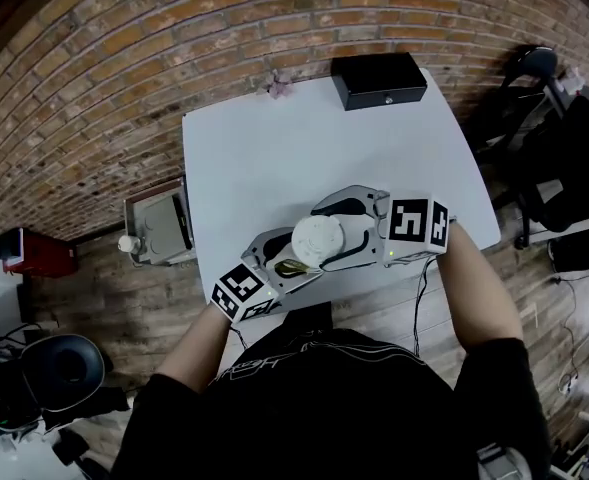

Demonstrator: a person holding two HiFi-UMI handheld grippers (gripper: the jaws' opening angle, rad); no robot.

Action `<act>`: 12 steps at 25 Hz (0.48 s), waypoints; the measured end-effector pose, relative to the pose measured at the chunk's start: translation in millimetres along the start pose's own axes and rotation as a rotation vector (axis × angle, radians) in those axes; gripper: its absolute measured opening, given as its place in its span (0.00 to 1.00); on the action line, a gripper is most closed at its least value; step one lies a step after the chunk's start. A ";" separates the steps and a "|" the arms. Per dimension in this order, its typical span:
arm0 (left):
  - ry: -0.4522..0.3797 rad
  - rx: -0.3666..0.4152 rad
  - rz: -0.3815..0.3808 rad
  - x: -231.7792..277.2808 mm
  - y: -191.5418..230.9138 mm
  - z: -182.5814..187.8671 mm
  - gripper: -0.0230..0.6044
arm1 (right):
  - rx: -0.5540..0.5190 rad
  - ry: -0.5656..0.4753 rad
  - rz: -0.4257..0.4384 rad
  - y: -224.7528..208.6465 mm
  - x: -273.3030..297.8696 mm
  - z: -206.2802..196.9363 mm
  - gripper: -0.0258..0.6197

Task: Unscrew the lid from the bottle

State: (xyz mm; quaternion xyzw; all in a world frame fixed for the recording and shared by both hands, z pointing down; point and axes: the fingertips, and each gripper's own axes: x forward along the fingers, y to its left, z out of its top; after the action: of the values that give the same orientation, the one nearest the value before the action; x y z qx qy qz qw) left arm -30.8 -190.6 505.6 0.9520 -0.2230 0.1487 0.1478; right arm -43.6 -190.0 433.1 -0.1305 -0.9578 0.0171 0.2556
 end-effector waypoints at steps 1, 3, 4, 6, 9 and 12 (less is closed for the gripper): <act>-0.001 -0.002 -0.001 0.2 0.0 -0.5 0.60 | 0.025 -0.015 -0.029 -1.3 -0.8 0.6 0.57; -0.002 -0.004 -0.003 0.7 0.3 -1.0 0.60 | 0.067 -0.047 -0.108 -5.7 -4.3 2.1 0.66; -0.002 -0.004 -0.003 0.9 0.4 -1.1 0.60 | 0.081 -0.062 -0.153 -8.1 -6.7 2.8 0.67; -0.004 -0.005 -0.001 1.2 1.1 -1.4 0.60 | 0.104 -0.090 -0.248 -11.6 -11.5 4.9 0.71; -0.011 -0.011 0.005 1.9 1.8 -2.0 0.60 | 0.139 -0.105 -0.369 -11.3 -14.8 5.9 0.71; -0.012 -0.017 0.010 2.2 2.1 -3.0 0.60 | 0.166 -0.093 -0.480 -10.5 -12.9 2.7 0.71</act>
State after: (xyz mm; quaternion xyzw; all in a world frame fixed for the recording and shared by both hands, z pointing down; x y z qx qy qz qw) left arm -30.6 -192.1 509.5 0.9505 -0.2298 0.1417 0.1537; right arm -36.7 -203.4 425.5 0.1230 -0.9673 0.0402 0.2179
